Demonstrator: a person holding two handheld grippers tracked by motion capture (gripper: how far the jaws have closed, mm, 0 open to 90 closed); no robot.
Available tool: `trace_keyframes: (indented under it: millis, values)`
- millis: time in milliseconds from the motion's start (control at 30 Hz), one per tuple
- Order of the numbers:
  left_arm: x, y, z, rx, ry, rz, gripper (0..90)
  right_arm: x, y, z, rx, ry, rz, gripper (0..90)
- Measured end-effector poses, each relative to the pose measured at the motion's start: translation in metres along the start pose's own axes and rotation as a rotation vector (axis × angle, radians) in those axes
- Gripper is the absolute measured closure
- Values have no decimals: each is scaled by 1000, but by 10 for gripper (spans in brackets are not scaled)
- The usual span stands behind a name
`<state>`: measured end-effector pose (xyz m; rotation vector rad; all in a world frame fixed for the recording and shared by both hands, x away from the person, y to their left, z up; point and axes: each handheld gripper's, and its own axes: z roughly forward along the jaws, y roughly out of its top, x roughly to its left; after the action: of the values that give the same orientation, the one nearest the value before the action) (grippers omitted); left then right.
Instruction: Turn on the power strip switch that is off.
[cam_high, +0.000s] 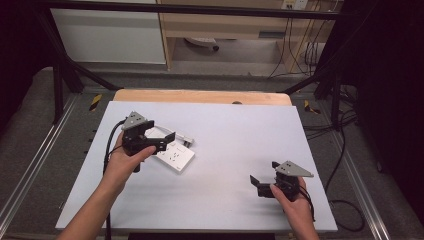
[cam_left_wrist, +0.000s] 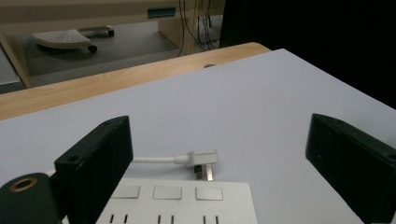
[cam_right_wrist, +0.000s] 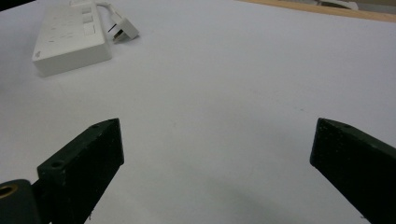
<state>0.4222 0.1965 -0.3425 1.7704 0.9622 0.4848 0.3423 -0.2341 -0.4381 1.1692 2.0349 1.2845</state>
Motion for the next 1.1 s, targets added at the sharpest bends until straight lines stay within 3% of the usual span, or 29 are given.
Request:
trace_keyframes:
  millis: [700,1100]
  values:
    - [-6,4,28,20,22,28,118,-1,0,-2,-9,2,9,33]
    - [-8,1,42,42,31,49,272,-1,1,-3,-12,3,15,34]
